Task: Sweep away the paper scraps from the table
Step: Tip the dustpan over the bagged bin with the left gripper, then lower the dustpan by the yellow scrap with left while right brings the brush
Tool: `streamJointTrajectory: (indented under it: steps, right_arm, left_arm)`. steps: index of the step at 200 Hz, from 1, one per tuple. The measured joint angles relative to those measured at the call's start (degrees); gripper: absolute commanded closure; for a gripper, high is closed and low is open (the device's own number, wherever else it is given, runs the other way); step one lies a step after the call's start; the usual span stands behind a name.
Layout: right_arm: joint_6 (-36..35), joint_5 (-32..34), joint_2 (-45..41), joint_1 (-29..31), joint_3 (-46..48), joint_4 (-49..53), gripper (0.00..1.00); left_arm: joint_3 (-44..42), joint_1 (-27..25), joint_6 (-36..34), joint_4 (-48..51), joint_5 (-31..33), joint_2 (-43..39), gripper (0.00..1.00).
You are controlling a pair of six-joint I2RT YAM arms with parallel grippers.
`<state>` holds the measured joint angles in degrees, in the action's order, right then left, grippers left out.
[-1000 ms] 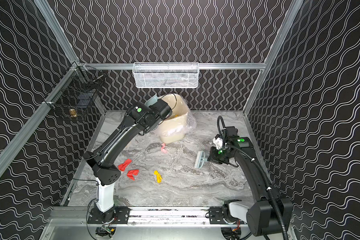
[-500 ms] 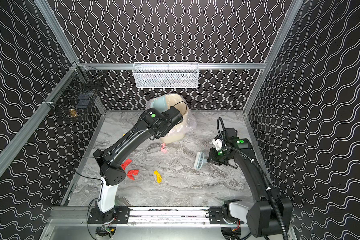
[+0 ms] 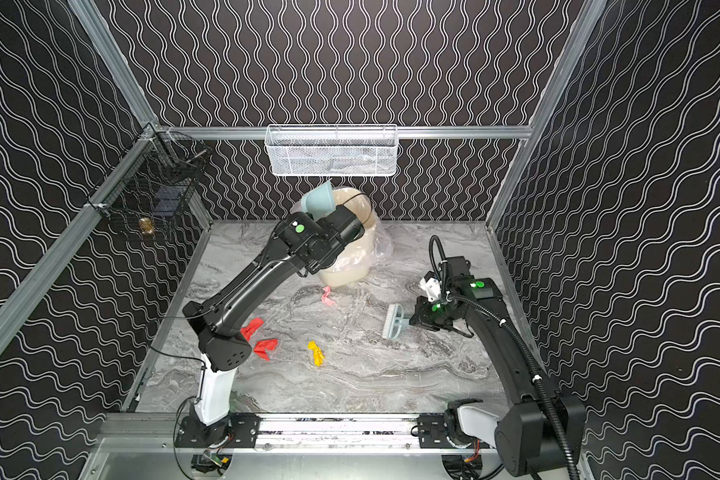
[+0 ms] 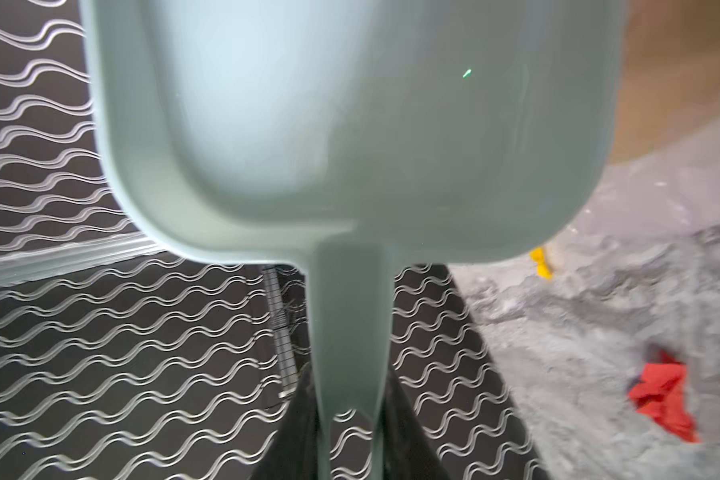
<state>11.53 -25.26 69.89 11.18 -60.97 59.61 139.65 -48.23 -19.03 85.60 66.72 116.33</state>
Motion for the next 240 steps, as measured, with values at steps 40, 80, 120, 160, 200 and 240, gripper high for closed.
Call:
streamJointTrajectory:
  steps: [40,80,120,160,200,240]
  right_arm:
    - [3.5,-3.7,0.0,11.3,1.8,-5.3,1.0]
    - [7.7,-7.1,2.7,23.0,1.4,-13.4,1.0]
    - [10.7,-8.2,8.5,29.9,-1.7,-20.3,1.0]
    - [12.5,-8.2,15.9,33.7,-5.3,-24.5,1.0]
    - [14.1,-7.5,21.5,35.3,-6.2,-26.7,1.0]
    - [15.0,-4.9,22.1,35.3,-4.9,-26.5,1.0]
  left_arm:
    - [-5.3,0.3,10.3,-0.4,-12.1,-7.8,1.0]
    - [-21.0,0.3,19.6,-2.5,-24.3,-19.2,1.0]
    - [-35.3,0.3,26.3,-5.6,-32.7,-31.6,1.0]
    - [-46.4,0.2,31.3,-7.3,-38.7,-40.0,1.0]
    - [-53.4,0.2,34.2,-8.1,-42.4,-44.2,1.0]
    - [-57.4,0.2,35.6,-9.1,-45.1,-45.5,1.0]
